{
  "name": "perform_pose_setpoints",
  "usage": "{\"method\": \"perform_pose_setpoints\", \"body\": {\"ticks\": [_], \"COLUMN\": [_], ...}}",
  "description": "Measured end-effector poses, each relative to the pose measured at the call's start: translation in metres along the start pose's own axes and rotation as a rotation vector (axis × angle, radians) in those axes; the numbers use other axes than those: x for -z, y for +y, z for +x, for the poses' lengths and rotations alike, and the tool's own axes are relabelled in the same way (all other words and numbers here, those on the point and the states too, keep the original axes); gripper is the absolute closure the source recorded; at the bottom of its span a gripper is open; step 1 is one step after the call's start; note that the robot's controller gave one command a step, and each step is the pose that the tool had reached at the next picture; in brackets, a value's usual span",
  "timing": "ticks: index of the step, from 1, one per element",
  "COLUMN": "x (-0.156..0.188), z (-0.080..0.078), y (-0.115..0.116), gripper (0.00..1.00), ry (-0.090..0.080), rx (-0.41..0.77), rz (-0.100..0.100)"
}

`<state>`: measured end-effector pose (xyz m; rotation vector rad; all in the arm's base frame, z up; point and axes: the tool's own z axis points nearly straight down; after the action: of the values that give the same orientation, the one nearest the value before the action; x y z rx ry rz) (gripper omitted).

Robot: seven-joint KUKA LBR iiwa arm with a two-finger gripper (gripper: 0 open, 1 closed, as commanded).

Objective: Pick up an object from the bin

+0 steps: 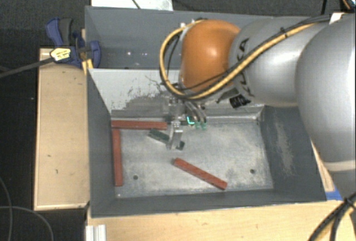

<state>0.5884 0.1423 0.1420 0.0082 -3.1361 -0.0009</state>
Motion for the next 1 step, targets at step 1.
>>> {"method": "perform_pose_setpoints", "body": {"ticks": [1], "x": [-0.0726], "z": [0.0134], "y": [-0.0168], "gripper": [0.0], "ry": [-0.006], "rx": [-0.472], "rz": [-0.001]}}
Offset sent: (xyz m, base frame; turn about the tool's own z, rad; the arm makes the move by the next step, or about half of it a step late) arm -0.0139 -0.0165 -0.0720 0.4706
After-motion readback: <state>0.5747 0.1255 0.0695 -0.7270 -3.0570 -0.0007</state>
